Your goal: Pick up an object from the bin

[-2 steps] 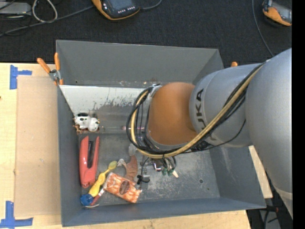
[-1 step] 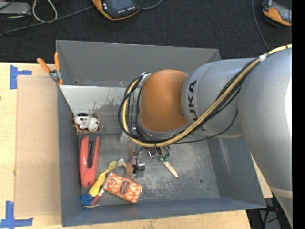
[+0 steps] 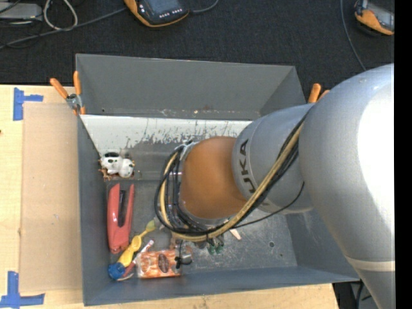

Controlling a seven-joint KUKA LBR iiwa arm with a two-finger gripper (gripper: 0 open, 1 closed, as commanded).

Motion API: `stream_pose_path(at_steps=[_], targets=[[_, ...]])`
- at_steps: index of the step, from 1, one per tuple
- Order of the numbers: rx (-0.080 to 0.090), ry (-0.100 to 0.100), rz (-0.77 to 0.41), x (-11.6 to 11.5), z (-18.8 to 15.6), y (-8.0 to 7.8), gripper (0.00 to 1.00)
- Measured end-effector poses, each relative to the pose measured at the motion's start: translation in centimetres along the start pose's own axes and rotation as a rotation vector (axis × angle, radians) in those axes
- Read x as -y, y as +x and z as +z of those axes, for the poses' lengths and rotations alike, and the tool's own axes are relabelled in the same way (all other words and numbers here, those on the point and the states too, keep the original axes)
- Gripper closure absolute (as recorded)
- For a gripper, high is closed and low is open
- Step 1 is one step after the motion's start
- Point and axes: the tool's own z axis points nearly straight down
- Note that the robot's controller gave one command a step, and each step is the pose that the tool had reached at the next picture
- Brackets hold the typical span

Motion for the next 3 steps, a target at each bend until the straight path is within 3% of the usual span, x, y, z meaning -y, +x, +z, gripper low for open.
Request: stream_pose_path(at_steps=[1, 2, 3], targets=[[0.005, 0.003, 0.153, 0.4, 1.2, 1.3, 1.0], [0.005, 0.003, 0.152, 0.4, 1.1, 1.3, 1.0], [0.001, 0.003, 0.152, -0.3, -5.2, 0.8, 1.0]])
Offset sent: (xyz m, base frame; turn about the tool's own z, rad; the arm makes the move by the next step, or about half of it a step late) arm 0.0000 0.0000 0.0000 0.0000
